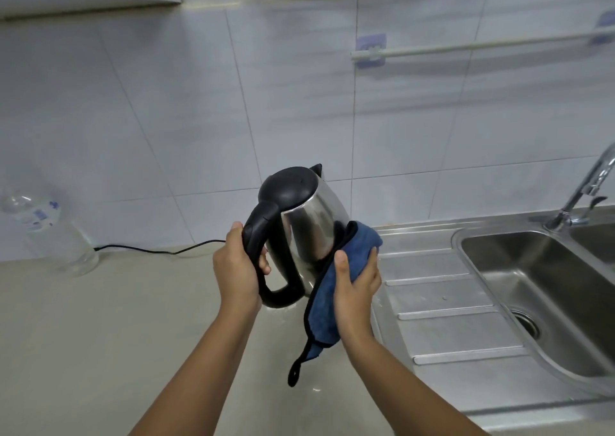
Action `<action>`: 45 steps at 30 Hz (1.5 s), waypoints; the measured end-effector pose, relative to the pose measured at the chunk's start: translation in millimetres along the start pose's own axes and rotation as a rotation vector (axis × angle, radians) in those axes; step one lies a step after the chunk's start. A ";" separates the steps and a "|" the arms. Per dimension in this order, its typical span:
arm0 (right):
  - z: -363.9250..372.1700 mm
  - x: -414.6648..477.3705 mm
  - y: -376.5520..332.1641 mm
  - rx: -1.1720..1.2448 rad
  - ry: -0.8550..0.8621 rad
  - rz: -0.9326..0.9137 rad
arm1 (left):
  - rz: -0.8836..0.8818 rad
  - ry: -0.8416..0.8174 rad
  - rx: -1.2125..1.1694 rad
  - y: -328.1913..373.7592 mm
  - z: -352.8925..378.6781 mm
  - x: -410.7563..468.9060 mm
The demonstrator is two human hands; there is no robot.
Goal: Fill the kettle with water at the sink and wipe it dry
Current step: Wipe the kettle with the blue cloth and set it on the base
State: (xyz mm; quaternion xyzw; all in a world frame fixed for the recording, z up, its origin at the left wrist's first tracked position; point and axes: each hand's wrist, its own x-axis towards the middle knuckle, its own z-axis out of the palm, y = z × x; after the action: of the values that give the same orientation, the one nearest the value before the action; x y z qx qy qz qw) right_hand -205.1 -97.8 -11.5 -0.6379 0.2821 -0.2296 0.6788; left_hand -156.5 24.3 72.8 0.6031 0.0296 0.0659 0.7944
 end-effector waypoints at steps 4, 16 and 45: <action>13.1 -21.4 10.9 -0.071 -0.012 0.000 | 0.022 0.013 0.045 3.6 7.6 -5.1; 18.7 -7.8 -35.3 -0.494 0.228 -0.758 | 0.049 -0.027 0.144 23.0 12.1 -12.1; -51.2 69.3 -74.2 -0.205 -0.609 -0.028 | 0.104 -0.254 0.312 16.2 -19.2 6.6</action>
State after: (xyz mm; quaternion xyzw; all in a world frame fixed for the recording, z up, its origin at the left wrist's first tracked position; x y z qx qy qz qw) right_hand -185.2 -188.1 54.7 -0.7461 0.0791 -0.0078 0.6610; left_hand -153.5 47.8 83.4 0.7229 -0.0920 0.0247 0.6844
